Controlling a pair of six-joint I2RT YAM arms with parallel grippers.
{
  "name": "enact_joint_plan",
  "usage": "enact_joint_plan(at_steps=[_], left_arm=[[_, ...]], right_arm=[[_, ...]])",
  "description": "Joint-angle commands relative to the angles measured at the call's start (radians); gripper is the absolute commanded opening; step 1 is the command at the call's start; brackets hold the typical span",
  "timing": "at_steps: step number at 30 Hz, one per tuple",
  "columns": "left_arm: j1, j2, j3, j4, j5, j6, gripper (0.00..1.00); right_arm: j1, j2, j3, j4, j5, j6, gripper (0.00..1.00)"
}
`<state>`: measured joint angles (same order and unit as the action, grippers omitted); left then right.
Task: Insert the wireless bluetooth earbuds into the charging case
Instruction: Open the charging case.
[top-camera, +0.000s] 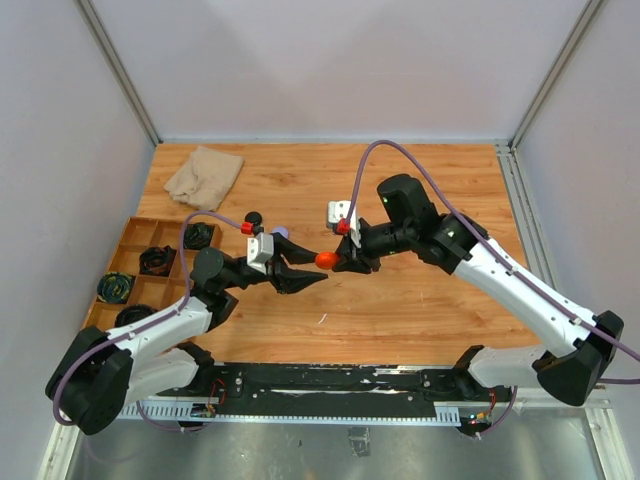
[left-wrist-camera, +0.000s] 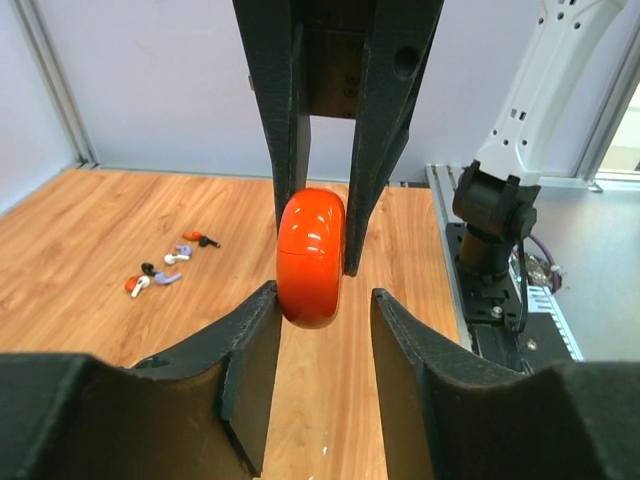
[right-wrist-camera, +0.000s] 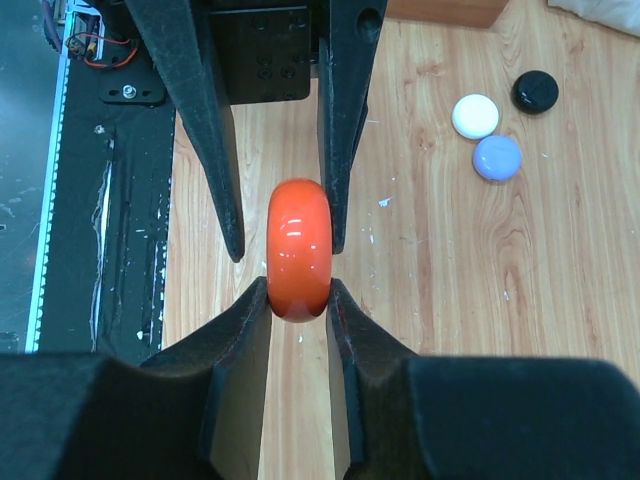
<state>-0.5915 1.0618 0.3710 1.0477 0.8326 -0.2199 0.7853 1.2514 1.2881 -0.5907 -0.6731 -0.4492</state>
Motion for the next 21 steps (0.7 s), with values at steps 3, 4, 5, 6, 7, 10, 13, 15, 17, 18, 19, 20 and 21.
enact_joint_plan(at_steps=[3, 4, 5, 6, 7, 10, 13, 15, 17, 18, 19, 20, 21], left_arm=[[-0.005, -0.016, -0.004, -0.052, -0.004, 0.044, 0.46], [-0.005, -0.016, -0.003, -0.052, -0.004, 0.042, 0.46], [-0.005, -0.014, 0.0, -0.052, -0.005, 0.041, 0.46], [-0.005, -0.014, 0.001, -0.052, -0.005, 0.039, 0.46], [-0.006, -0.014, 0.003, -0.052, -0.005, 0.037, 0.45], [-0.005, -0.011, 0.007, -0.053, -0.002, 0.03, 0.42], [-0.005, -0.008, 0.01, -0.053, 0.002, 0.028, 0.41], [-0.005, -0.007, 0.009, -0.052, 0.005, 0.028, 0.4], [-0.005, -0.006, 0.01, -0.053, 0.005, 0.029, 0.38], [-0.005, -0.007, 0.01, -0.052, 0.006, 0.028, 0.37], [-0.005, -0.006, 0.01, -0.052, 0.009, 0.028, 0.35], [-0.005, -0.005, 0.01, -0.052, 0.009, 0.028, 0.33], [-0.005, -0.005, 0.01, -0.053, 0.01, 0.028, 0.3]], right_arm=[[0.003, 0.019, 0.058, -0.063, 0.027, 0.002, 0.01], [0.006, 0.022, 0.062, -0.068, 0.031, 0.002, 0.01], [0.008, 0.026, 0.068, -0.073, 0.034, 0.0, 0.01], [0.012, 0.03, 0.072, -0.078, 0.041, -0.002, 0.01], [0.015, 0.034, 0.075, -0.083, 0.047, -0.004, 0.01], [0.026, 0.048, 0.086, -0.094, 0.068, -0.009, 0.01], [0.042, 0.06, 0.095, -0.098, 0.085, -0.011, 0.01], [0.05, 0.068, 0.105, -0.102, 0.099, -0.015, 0.01], [0.056, 0.077, 0.113, -0.11, 0.111, -0.017, 0.01], [0.06, 0.082, 0.117, -0.114, 0.118, -0.018, 0.01], [0.064, 0.085, 0.12, -0.119, 0.126, -0.02, 0.01], [0.066, 0.09, 0.123, -0.123, 0.133, -0.021, 0.01], [0.07, 0.092, 0.125, -0.124, 0.14, -0.022, 0.01]])
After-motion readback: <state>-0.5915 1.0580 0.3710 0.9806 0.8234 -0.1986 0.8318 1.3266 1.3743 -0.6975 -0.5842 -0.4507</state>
